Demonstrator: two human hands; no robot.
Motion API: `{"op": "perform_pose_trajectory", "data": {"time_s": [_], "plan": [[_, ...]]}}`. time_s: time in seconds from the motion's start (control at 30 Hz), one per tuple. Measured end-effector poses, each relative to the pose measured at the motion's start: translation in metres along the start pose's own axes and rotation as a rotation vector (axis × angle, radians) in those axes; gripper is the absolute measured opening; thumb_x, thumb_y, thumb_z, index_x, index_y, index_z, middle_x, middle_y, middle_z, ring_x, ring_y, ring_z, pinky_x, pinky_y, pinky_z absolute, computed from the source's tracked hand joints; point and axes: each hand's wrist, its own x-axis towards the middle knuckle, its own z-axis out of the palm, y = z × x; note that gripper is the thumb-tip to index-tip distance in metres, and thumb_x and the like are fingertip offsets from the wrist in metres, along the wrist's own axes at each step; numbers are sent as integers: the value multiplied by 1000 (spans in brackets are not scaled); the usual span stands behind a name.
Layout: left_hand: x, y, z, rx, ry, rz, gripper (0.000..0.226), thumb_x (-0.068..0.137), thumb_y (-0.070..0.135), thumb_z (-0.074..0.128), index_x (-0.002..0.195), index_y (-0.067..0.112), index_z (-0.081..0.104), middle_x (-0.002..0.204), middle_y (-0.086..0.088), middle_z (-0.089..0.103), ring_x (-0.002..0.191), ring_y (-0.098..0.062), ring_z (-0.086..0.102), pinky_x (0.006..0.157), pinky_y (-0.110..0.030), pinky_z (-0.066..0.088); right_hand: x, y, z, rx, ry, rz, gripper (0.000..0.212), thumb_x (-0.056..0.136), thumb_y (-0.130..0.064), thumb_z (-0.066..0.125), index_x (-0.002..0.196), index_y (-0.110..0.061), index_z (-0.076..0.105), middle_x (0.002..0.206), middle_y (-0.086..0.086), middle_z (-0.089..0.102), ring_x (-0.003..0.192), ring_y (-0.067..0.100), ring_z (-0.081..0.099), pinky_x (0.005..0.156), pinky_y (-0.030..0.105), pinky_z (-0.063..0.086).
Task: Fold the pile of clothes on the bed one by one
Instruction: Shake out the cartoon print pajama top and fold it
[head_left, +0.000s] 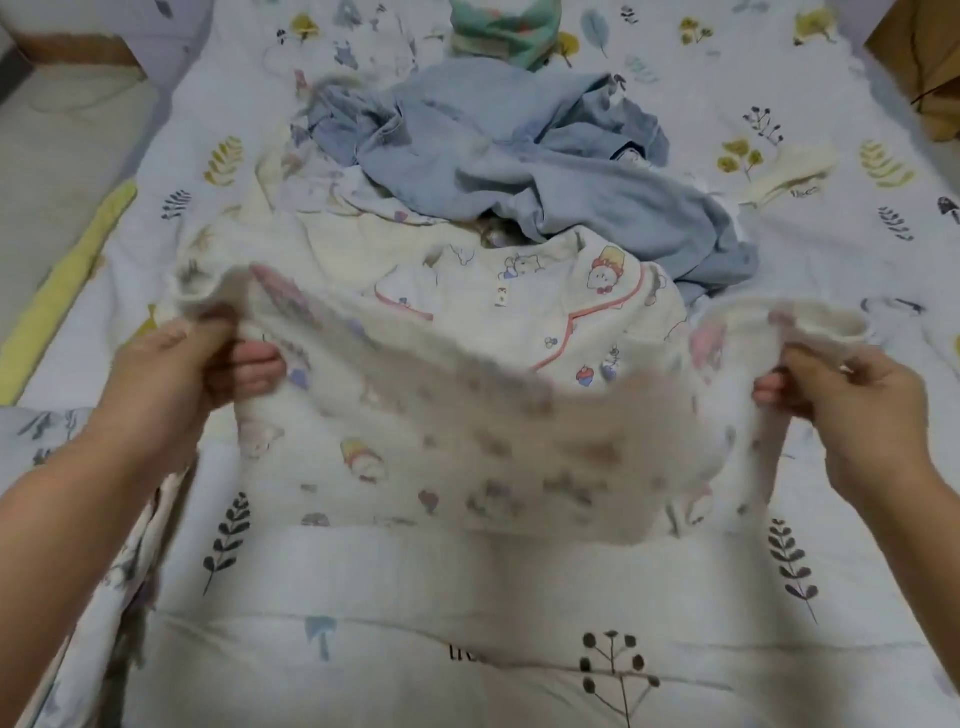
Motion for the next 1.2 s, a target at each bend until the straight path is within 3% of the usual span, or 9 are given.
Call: {"op": "perform_pose_trajectory", "data": {"time_s": [0.13,0.3,0.47,0.7,0.8,0.9,1.0,1.1,1.2], "plan": [[58,-10,27,-20,14,-111,18,96,26,45,95,12,56,78,0,73,68,-10,70,71,-25,56,46,16,30,-53,59,76,11,87,-8,56,94,-12,64,77,10,70,62,13,65,69,25,56],[64,-36,59,624,-3,-70,76,93,37,49,149,11,4,149,-18,30,131,-36,37,109,-46,30,42,37,67,-576,13,71,72,91,-20,53,149,-13,10,152,11,26,137,27,31,111,35,23],[-6,-81,105,1261,-248,651,66,91,40,40,144,5,26,149,-24,27,135,-48,26,102,-63,27,-37,52,109,-896,-135,-496,69,88,-37,40,147,-12,14,153,24,13,143,35,10,112,52,8],[23,-129,85,1612,-482,370,76,66,73,-29,131,35,-36,140,12,-40,127,-14,-41,110,-58,-9,14,91,90,-1558,-540,-320,68,89,-63,8,143,-33,-19,151,-14,-23,143,16,-18,112,59,-9],[18,-118,93,1632,-502,325,74,79,67,-12,140,27,-27,148,9,-32,139,-18,-28,111,-59,-4,15,75,83,-1323,-621,-382,61,97,-44,34,150,-22,12,157,-8,-2,145,20,2,113,53,6],[-7,-101,96,1458,-418,522,68,93,52,21,145,10,26,155,-12,18,142,-36,15,109,-58,16,-6,63,60,-1006,-254,-486,39,87,-8,56,126,-2,52,133,20,47,120,37,44,98,41,34],[-36,-102,86,1297,-591,756,64,89,53,31,129,8,53,140,-16,46,131,-38,40,103,-55,29,-26,75,24,-960,-32,-94,36,90,-13,52,124,-3,50,121,23,50,113,37,45,92,42,37],[-47,-111,82,1441,-742,796,67,80,52,48,128,7,55,138,-17,48,126,-41,44,96,-60,37,-46,90,10,-902,-206,344,24,95,-29,44,95,-6,51,93,15,56,88,32,50,69,36,35],[-43,-114,85,1512,-726,727,79,56,25,85,127,3,56,135,-19,50,119,-44,50,88,-58,45,-52,98,10,-709,-211,370,25,94,-29,48,77,-11,42,72,2,46,67,18,44,55,29,29]]}}
